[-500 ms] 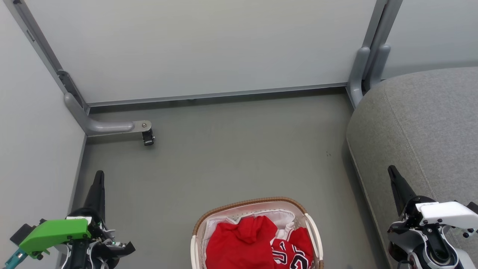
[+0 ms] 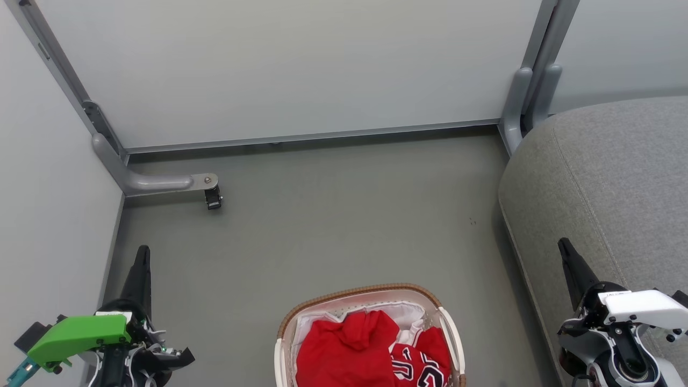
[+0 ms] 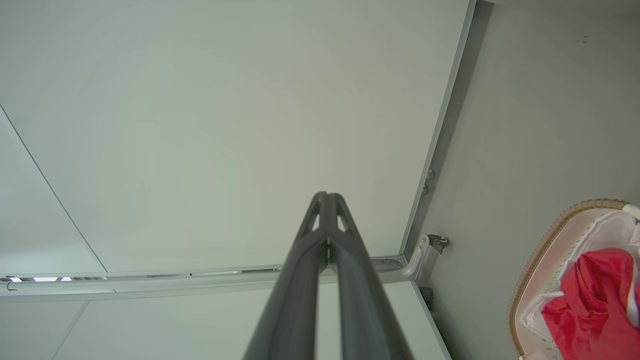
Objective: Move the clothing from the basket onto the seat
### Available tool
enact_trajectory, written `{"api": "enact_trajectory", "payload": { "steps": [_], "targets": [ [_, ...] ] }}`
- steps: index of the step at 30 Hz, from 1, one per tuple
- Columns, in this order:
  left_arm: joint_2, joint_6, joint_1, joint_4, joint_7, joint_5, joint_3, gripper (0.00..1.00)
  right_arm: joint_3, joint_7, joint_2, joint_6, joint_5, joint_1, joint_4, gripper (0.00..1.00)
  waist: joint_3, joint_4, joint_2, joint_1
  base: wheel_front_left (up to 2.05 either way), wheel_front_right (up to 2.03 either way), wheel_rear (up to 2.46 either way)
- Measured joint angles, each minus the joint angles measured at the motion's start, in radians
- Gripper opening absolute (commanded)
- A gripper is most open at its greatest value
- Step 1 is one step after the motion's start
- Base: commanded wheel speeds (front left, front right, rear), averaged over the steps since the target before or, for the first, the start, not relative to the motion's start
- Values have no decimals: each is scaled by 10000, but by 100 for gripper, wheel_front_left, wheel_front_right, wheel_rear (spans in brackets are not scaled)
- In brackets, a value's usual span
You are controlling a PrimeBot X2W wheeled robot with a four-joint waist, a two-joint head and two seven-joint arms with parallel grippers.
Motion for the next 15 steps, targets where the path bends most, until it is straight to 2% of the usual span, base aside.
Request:
{"api": "enact_trajectory", "payload": {
  "steps": [2, 3, 10, 15],
  "targets": [
    [0, 0, 0, 0, 0, 0, 0, 0, 0, 0, 0, 0, 0, 0, 0, 0, 0, 0, 0, 0, 0, 0, 0],
    [-6, 0, 2, 44, -4, 0, -2, 100, 0, -2, 13, 0, -4, 3, 44, 100, 0, 0, 0, 0, 0, 0, 0],
    [-65, 2, 152, 355, -186, 33, -81, 100, 98, -176, 63, -4, -127, 200, 270, 100, 14, -1, 0, 0, 0, 0, 0],
    [-13, 2, 152, 410, -449, 449, -244, 100, 347, -430, -81, -4, -566, 196, 268, 100, 28, -7, 0, 0, 0, 0, 0]
  ]
}}
